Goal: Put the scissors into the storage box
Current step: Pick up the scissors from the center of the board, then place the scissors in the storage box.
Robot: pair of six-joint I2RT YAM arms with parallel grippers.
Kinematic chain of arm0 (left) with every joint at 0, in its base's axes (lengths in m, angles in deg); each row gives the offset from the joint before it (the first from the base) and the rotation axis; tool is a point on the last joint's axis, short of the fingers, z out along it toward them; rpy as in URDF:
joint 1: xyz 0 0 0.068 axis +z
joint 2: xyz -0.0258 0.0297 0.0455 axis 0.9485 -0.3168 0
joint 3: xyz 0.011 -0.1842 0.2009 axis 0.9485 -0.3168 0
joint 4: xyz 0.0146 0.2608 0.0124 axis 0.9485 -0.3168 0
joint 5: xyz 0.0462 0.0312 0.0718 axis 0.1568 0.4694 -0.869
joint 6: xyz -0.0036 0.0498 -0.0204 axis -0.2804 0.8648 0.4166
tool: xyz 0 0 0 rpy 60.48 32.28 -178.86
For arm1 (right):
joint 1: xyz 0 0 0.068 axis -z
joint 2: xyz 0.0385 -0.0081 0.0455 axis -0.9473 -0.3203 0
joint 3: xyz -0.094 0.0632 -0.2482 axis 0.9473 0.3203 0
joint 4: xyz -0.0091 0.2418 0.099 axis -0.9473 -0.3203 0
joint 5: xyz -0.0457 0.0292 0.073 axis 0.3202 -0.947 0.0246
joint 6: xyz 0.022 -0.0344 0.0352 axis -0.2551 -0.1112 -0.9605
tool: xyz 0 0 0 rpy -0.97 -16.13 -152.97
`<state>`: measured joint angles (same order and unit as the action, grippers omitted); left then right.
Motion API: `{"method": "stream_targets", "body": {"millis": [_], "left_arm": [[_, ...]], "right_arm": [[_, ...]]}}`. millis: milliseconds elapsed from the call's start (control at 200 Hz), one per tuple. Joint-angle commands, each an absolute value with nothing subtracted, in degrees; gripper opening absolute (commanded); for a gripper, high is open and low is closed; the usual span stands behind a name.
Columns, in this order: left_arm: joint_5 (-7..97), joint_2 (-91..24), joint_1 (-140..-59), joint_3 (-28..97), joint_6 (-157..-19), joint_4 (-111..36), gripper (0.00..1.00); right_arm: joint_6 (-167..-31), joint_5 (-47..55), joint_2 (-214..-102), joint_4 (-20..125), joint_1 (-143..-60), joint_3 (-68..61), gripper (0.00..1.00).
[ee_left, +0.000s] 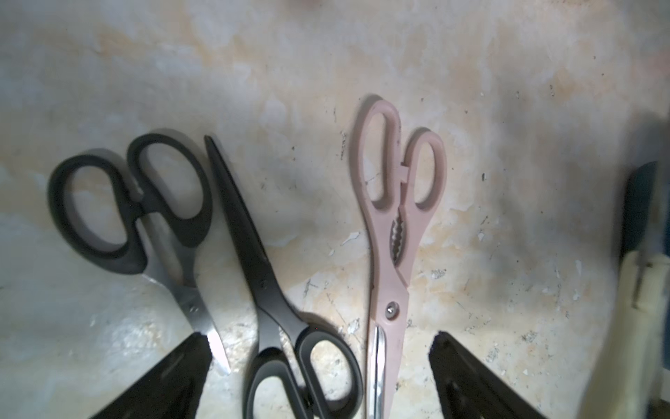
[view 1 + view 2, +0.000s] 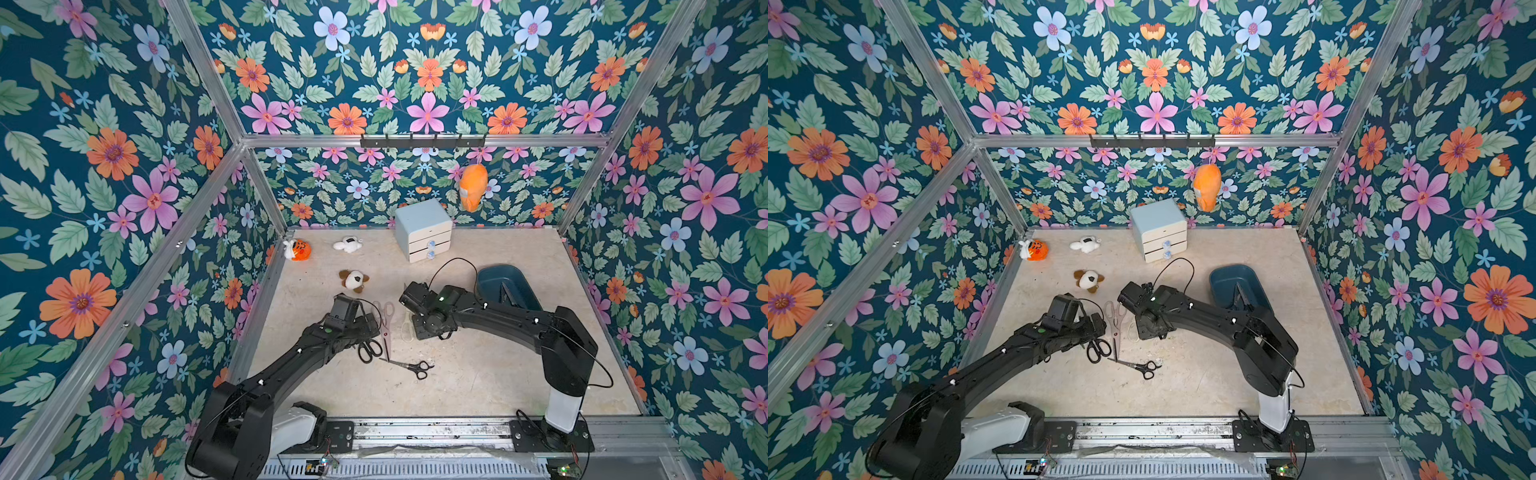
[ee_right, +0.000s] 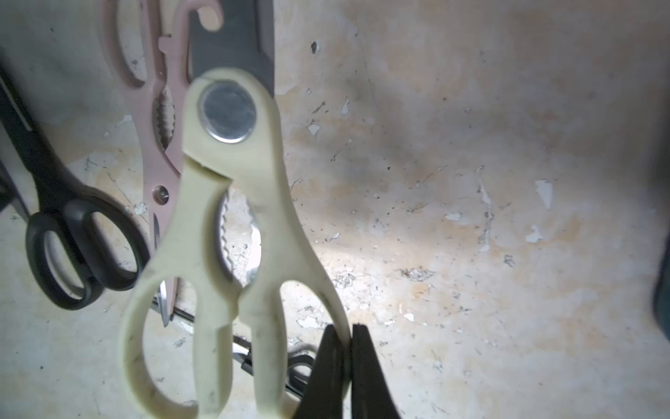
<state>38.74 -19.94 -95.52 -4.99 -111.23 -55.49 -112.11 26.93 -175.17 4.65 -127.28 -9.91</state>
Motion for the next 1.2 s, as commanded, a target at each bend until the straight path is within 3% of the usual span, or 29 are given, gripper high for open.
{"method": "stream_targets", "body": {"millis": [0, 250, 590, 925, 1195], "left_arm": [[40.3, -22.6, -95.5, -3.4, -111.0, -52.7, 0.99], [42.2, -28.6, -95.5, 0.6, -111.1, -51.2, 0.99], [42.0, -31.7, -95.5, 3.1, -111.9, -50.3, 0.99], [40.9, -31.8, -95.6, 4.0, -112.1, -51.6, 0.99], [39.1, -29.7, -95.7, 4.4, -111.9, -54.1, 0.99]], "right_arm": [[-111.7, 29.2, -172.0, 1.7, -125.7, -8.7, 0.00], [-109.9, 30.4, -159.8, -0.1, -116.7, -0.9, 0.00], [-101.4, 22.7, -146.8, 1.4, -94.1, 8.0, 0.00], [-90.9, 21.6, -152.7, 0.9, -83.3, 7.6, 0.00], [-84.9, 25.1, -160.9, 0.6, -80.9, 2.7, 0.00]]}}
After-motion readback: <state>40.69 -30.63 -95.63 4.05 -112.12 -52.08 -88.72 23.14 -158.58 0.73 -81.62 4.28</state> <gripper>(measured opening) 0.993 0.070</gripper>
